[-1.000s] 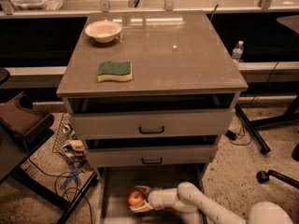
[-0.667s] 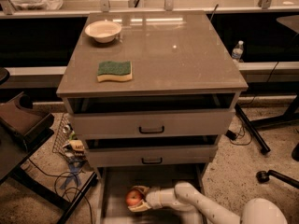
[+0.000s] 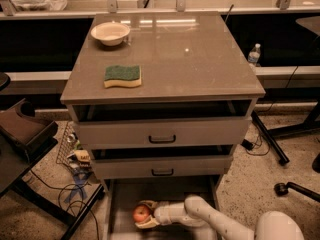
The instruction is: Place apple into bottom drawer
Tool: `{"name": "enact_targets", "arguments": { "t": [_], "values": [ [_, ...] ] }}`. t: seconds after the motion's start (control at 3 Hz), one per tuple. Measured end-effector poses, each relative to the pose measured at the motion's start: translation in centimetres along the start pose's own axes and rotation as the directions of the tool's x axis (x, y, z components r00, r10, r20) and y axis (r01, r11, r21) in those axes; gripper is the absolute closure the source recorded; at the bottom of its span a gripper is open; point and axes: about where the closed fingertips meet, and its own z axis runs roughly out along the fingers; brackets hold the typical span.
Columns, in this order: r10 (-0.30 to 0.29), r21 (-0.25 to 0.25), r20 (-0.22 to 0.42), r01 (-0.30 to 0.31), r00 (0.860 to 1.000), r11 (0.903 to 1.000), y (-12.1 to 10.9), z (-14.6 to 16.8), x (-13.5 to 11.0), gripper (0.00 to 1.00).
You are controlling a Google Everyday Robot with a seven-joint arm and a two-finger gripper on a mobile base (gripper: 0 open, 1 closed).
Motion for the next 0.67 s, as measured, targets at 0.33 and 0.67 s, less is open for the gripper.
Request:
{"name": "enact_targets", "arguments": {
  "t": [0.33, 0.67],
  "values": [
    [0.001, -0.003, 0.002, -0.001, 1.000, 1.0000, 0.13, 0.16, -0.03, 0.51],
    [0.001, -0.006, 0.003, -0.001, 1.000, 1.0000, 0.28, 0.36, -0.07, 0.28]
  ]
}}
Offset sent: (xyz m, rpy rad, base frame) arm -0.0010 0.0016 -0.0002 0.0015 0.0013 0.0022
